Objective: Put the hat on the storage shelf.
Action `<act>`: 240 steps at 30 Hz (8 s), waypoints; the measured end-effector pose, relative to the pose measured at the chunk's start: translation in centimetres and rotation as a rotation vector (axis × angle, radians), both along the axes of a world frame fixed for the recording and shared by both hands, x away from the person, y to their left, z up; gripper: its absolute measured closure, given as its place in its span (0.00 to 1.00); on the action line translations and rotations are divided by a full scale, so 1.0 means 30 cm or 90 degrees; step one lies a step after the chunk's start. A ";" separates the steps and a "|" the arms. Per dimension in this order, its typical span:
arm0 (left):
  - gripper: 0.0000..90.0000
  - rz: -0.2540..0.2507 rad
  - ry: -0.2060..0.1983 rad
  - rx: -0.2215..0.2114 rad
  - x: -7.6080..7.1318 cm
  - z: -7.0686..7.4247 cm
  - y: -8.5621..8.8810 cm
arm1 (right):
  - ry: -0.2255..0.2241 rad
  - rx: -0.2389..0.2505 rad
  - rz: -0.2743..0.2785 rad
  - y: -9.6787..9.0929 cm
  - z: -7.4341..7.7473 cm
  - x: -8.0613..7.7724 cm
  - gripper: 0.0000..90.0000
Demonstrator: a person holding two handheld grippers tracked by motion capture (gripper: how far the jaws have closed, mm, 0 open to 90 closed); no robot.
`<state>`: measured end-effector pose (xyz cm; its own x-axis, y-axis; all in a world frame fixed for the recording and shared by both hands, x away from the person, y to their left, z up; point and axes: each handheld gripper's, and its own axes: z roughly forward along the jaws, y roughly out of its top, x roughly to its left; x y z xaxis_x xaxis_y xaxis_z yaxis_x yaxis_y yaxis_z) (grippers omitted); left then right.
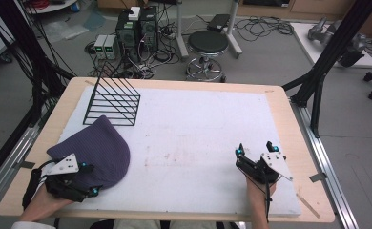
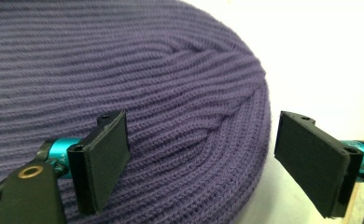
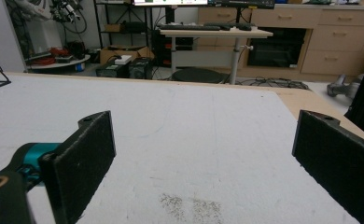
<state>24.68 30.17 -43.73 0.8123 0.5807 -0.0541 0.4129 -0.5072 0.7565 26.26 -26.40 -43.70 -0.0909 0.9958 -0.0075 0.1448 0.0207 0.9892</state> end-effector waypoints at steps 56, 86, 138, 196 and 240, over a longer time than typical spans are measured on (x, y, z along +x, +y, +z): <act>0.88 0.091 -0.200 0.097 -0.025 0.046 -0.072 | -0.015 0.010 0.002 -0.006 0.004 -0.007 0.06; 0.87 0.147 -0.358 -0.004 0.000 0.308 -0.116 | -0.015 0.006 -0.002 0.008 0.005 -0.016 0.06; 0.87 0.043 -0.518 -0.297 0.073 0.550 -0.397 | -0.174 0.043 0.425 0.497 0.184 0.189 0.06; 0.87 0.160 -0.626 -0.173 0.436 0.852 0.007 | -0.070 0.149 0.415 1.035 0.448 0.413 0.91; 0.86 0.212 -0.508 -0.139 0.485 0.489 0.115 | 0.086 0.081 0.350 1.179 0.172 0.497 0.90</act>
